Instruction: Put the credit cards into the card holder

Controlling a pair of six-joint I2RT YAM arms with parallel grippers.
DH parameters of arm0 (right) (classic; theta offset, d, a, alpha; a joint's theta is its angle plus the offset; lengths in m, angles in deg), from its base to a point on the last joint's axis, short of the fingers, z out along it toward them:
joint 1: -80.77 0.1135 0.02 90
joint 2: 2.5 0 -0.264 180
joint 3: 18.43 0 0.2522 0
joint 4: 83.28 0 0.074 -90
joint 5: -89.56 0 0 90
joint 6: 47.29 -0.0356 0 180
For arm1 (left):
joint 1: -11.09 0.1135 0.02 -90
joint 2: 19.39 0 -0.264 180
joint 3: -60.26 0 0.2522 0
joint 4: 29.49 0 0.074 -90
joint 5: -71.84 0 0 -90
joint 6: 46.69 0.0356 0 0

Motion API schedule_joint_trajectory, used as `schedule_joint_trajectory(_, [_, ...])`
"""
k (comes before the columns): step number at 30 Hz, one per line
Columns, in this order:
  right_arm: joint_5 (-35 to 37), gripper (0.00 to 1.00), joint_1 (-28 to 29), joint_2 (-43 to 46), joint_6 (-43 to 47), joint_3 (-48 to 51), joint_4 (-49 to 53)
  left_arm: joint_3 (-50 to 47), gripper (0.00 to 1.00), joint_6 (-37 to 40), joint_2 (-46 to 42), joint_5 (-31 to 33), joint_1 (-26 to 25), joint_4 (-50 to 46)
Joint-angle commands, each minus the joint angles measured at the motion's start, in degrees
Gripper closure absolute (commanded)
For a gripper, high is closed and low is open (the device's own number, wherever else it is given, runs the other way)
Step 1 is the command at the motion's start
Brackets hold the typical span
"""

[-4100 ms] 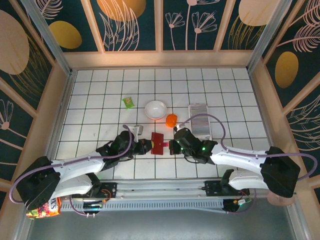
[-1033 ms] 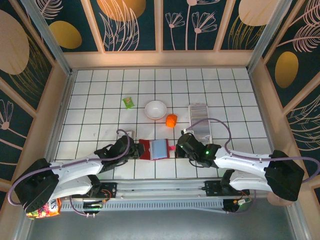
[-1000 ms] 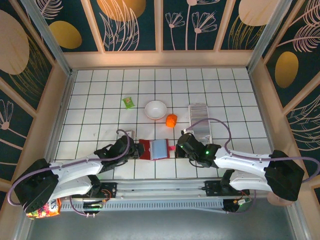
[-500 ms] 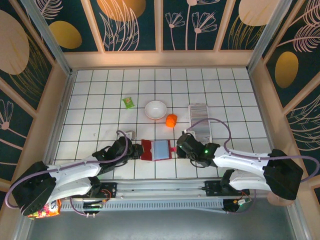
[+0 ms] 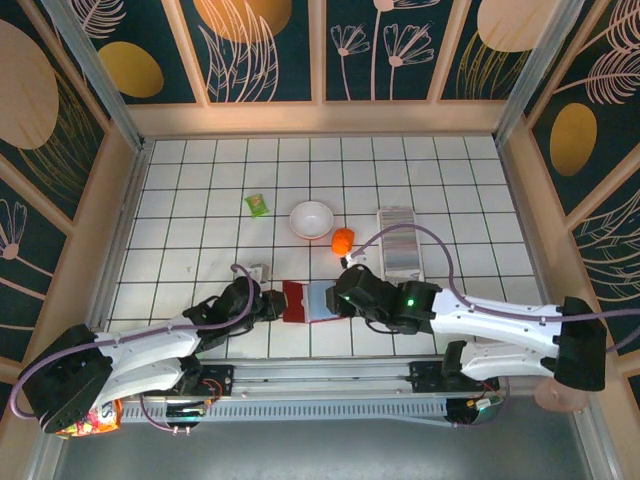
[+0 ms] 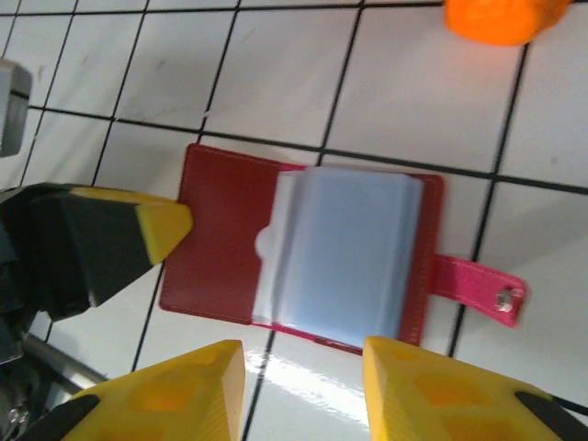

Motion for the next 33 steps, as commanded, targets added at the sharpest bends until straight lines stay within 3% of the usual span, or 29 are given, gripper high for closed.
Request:
schedule_joint_trajectory(1, [-2.24, 0.6, 0.53, -3.92, -2.32, 2.49, -7.79, -1.11, 0.92, -1.08, -0.66, -1.2, -0.07, 2.39])
schedule_joint_trajectory(5, [-3.52, 0.56, 0.37, -8.45, -3.51, 4.37, -14.0, -1.37, 0.89, -1.3, -0.58, -1.43, -0.08, 2.61])
schedule_joint_trajectory(14, [-4.74, 0.57, -0.86, -16.24, -4.29, 4.22, -15.06, -1.74, 0.75, -2.58, -2.27, -0.5, -0.1, 2.28])
schedule_joint_trajectory(22, [-2.34, 0.57, -1.13, -19.26, -5.66, 3.35, -12.11, -2.51, 0.8, -2.6, -5.23, -0.45, -0.1, 1.71])
schedule_joint_trajectory(33, [-2.46, 0.58, -1.07, -23.0, -6.24, 1.79, -11.18, -2.69, 0.9, -1.63, -1.37, -0.87, -0.07, 2.21])
